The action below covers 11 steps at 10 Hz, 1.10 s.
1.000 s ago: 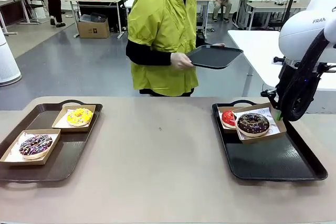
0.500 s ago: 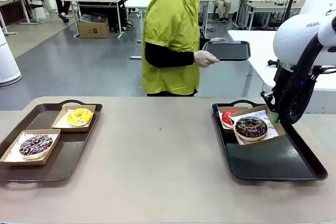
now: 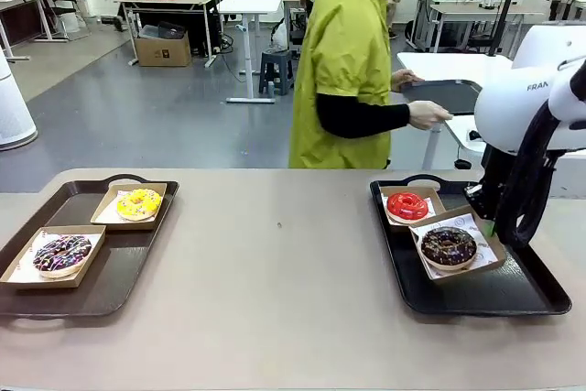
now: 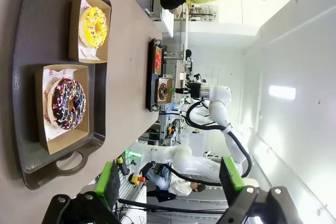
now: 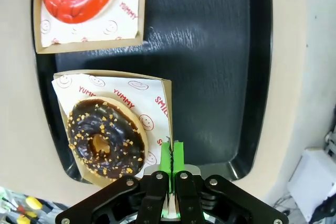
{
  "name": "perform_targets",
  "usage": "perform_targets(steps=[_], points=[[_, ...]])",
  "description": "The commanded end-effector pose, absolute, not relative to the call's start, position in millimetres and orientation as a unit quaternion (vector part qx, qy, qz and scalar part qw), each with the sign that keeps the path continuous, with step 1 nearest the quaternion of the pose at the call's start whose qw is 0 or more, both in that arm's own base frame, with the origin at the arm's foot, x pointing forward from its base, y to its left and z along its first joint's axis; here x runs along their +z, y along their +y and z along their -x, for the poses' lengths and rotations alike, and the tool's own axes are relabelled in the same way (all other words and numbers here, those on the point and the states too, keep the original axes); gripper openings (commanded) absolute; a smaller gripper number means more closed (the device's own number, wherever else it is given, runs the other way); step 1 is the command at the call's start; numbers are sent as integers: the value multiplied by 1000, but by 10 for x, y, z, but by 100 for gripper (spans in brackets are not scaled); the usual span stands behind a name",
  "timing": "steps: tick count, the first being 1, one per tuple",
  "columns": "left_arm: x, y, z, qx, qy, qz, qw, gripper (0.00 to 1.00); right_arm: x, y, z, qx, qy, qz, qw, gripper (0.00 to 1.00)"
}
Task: Individually package the donuts and arrange them on the tray.
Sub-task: Place the picked Paper togo box on the Handle tray.
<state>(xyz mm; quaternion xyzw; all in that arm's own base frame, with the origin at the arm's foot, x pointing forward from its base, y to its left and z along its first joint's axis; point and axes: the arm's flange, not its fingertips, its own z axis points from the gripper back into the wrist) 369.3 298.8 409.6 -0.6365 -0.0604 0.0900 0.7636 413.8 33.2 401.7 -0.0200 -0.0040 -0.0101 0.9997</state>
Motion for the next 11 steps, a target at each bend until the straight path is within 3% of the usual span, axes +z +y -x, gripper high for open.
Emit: perform_targets(steps=[1,4,5,6,7,8,9,11], points=[[4110,2971,-3660,93,-64,633,766,100,3910,284,-4064,-24,-10,33,999,1],[4110,2971,-3660,93,-64,633,766,100,3828,167,-4058,-36,-6,28,999,1],[4110,2971,-3660,93,-64,633,766,100,3834,150,-4055,-37,-6,24,999,36],[4110,2971,-3660,93,-64,633,766,100,3845,143,-4050,-37,-6,21,999,61],[4110,2971,-3660,93,-64,633,766,100,3859,138,-4057,-40,-5,18,999,96],[4110,2971,-3660,93,-64,633,766,100,3860,136,-4060,-40,-3,16,999,64],[4110,2971,-3660,93,-64,633,766,100,3863,133,-4061,-40,-2,14,999,100],[4110,2971,-3660,93,-64,633,766,100,3868,115,-4062,-41,0,10,999,100]])
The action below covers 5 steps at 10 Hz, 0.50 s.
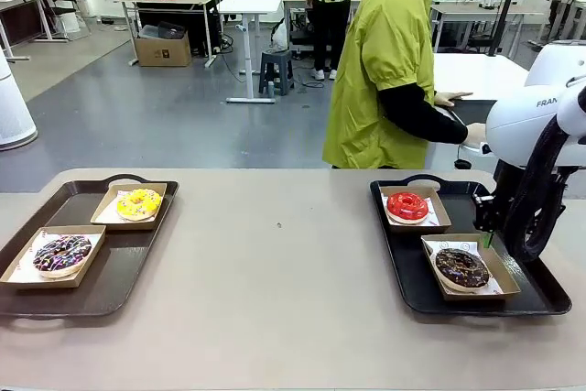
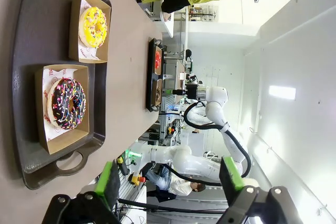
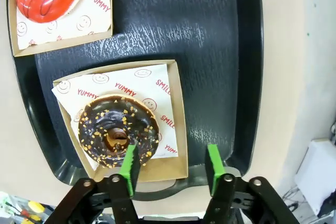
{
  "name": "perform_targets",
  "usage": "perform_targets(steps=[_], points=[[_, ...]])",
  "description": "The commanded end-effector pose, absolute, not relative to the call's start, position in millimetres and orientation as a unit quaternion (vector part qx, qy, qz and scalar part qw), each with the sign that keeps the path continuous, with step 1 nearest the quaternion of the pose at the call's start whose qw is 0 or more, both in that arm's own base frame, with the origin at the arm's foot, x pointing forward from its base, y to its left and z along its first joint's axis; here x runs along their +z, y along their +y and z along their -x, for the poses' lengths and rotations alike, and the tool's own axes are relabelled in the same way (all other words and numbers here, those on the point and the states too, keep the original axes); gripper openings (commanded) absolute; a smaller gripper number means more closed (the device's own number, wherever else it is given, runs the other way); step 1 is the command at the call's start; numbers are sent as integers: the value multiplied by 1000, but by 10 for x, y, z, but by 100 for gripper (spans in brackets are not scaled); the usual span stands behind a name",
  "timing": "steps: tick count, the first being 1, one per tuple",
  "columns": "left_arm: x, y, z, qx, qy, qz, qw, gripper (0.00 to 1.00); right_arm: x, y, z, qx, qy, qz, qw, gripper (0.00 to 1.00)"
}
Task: Individually package the donuts and arrange them on the tray.
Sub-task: Place the picked Paper togo box on the Handle tray.
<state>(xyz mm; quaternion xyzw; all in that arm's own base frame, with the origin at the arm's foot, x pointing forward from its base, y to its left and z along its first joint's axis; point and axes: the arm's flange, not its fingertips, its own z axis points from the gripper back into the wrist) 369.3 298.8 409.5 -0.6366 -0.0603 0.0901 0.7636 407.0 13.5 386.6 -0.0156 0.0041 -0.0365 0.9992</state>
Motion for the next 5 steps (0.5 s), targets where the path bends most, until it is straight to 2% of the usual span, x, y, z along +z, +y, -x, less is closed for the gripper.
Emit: perform_targets(steps=[1,3,4,5], points=[[4110,2971,-3660,93,-64,633,766,100,3871,116,-4055,-39,3,7,999,100],[4110,2971,-3660,93,-64,633,766,100,3874,115,-4046,-31,7,2,999,100],[4110,2971,-3660,93,-64,633,766,100,3875,109,-4038,-27,9,2,1000,96],[4110,2971,-3660,93,-64,633,766,100,3878,106,-4032,-16,12,9,1000,100]])
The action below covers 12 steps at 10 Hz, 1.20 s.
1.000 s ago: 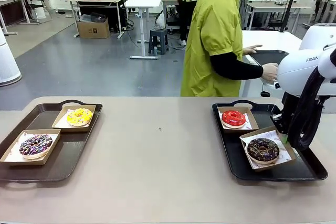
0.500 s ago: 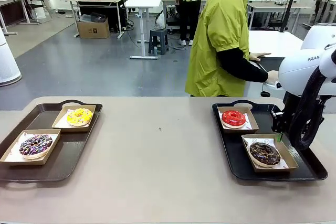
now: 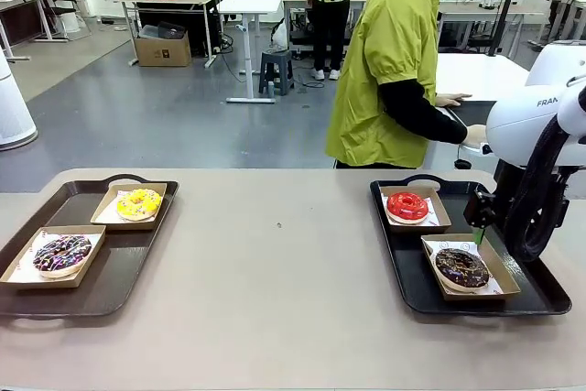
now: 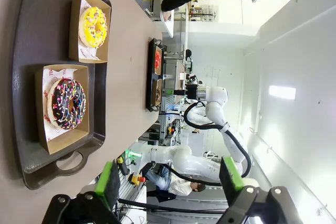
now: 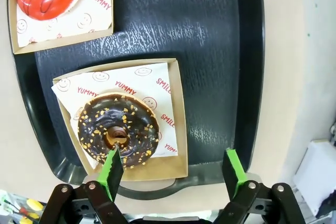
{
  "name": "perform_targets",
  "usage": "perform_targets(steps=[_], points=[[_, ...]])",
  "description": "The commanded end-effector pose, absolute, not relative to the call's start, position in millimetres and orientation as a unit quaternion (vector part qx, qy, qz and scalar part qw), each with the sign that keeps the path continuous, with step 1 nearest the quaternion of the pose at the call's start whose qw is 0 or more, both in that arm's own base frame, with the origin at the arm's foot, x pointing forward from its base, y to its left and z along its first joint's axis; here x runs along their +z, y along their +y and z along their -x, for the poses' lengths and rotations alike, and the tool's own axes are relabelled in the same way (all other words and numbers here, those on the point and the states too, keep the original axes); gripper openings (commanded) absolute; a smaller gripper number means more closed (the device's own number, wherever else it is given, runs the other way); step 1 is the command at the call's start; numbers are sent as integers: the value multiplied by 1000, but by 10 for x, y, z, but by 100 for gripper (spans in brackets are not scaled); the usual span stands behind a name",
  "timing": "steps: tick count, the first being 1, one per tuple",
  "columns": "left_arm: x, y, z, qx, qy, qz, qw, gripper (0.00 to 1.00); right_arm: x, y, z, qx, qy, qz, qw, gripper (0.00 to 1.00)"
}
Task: Individually package the donuts and arrange them on the tray.
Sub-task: Place the picked Paper togo box on the Handle tray.
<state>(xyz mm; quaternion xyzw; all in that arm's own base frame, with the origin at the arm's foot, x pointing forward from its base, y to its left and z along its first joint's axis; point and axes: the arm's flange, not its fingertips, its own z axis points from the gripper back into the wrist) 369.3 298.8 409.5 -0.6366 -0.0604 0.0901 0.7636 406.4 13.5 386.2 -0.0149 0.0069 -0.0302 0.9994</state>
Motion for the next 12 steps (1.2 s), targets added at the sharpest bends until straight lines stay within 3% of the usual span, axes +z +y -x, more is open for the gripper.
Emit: perform_targets(steps=[1,4,5,6,9,12], points=[[4110,2971,-3660,93,-64,633,766,100,3864,134,-4067,-34,6,15,999,100],[4110,2971,-3660,93,-64,633,766,100,3861,136,-4064,-30,7,15,999,100],[4110,2971,-3660,93,-64,633,766,100,4088,10,-4079,17,56,-182,982,100],[4110,2971,-3660,93,-64,633,766,100,4288,-186,-4105,32,75,-305,949,100],[4110,2971,-3660,93,-64,633,766,100,4689,-975,-4201,4,47,-517,855,100],[4110,2971,-3660,93,-64,633,766,100,4554,-1947,-4101,-47,20,-643,765,100]])
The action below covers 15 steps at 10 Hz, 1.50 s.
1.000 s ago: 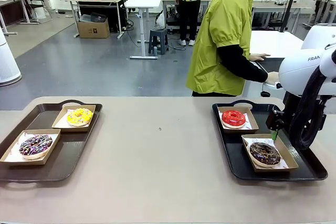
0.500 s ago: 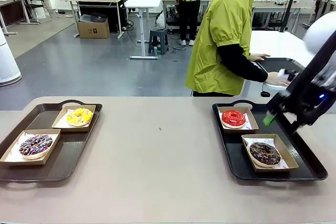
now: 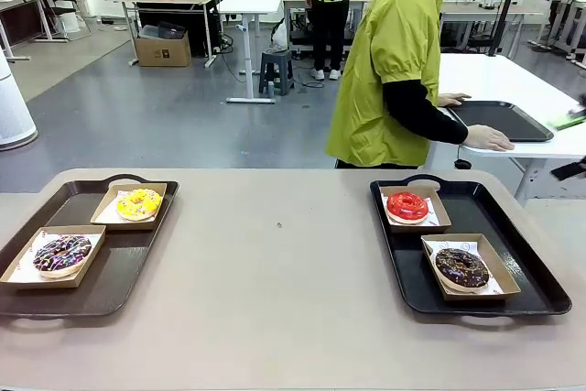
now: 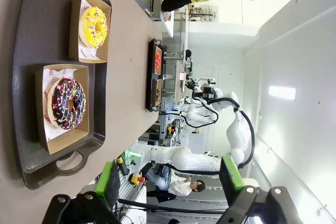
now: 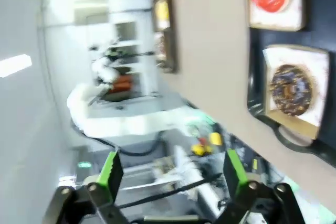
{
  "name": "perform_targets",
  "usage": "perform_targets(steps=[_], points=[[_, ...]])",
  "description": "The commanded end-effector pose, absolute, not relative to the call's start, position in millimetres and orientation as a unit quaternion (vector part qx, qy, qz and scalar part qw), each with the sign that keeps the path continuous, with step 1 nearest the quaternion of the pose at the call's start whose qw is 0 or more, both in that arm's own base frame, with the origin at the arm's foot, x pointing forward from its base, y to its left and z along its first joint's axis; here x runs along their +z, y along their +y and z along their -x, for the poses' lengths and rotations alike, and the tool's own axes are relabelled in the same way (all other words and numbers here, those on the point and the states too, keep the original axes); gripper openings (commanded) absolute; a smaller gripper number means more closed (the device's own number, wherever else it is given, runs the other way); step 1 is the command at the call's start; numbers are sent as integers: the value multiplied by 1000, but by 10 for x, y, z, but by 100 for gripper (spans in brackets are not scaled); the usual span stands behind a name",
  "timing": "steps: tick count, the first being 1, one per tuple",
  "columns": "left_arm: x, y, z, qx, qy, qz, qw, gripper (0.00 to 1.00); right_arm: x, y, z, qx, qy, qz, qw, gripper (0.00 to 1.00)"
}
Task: Individually package the donuts and arrange them on the tray.
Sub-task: Place the picked Paper togo box on the Handle tray.
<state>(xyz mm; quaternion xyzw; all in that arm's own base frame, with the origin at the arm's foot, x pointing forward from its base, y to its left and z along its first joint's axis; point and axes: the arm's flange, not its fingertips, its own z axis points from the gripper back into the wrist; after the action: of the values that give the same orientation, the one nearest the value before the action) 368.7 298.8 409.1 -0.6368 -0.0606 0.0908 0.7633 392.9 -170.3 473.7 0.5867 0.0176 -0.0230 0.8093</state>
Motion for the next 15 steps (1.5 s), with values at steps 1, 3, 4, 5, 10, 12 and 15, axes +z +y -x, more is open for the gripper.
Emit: perform_targets(steps=[1,3,4,5,10,12,15], points=[[4110,2971,-3660,93,-64,633,766,100,4450,-2187,-4015,-55,15,-658,751,100],[4110,2971,-3660,93,-64,633,766,100,4292,-2474,-3839,-64,14,-659,749,100],[4110,2971,-3660,93,-64,633,766,100,4220,-2550,-3798,-70,17,-654,753,100],[4110,2971,-3660,93,-64,633,766,100,4149,-2597,-3800,-77,20,-650,756,100],[4110,2971,-3660,93,-64,633,766,100,4110,-2606,-3773,-91,19,-659,746,100],[4110,2971,-3660,93,-64,633,766,100,4110,-2606,-3773,-91,19,-659,746,100],[4110,2971,-3660,93,-64,633,766,100,4110,-2606,-3773,-91,19,-659,746,100]])
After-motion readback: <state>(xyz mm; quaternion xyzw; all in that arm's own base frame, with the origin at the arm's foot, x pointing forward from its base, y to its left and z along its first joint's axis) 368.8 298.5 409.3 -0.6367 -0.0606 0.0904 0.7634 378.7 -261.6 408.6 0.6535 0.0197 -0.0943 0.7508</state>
